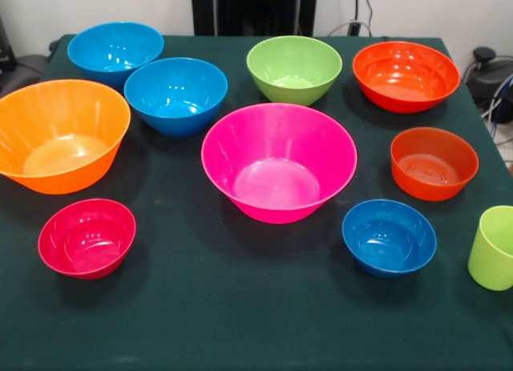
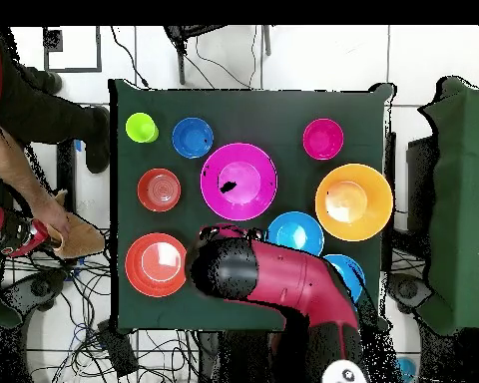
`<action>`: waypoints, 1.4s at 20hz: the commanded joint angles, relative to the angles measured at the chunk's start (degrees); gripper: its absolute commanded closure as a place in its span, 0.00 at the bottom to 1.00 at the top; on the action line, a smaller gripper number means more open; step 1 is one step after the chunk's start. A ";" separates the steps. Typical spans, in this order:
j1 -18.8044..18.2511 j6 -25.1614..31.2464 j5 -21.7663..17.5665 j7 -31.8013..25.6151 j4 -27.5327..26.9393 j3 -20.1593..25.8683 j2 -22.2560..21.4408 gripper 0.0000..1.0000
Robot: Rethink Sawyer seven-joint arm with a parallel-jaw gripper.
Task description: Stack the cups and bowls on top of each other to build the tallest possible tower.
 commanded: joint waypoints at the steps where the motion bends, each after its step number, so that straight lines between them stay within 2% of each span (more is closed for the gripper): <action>1: -2.52 0.18 -3.52 -1.79 -8.49 6.97 8.89 0.00; 9: -5.85 2.04 -4.20 -4.47 -15.76 9.29 13.64 0.00; 17: -8.31 5.46 -5.14 -7.29 -25.45 11.48 18.25 0.00; 24: -11.36 10.64 -7.52 -14.36 -33.83 15.27 21.67 0.00; 28: -13.27 14.13 -8.30 -15.85 -38.15 17.25 23.79 0.00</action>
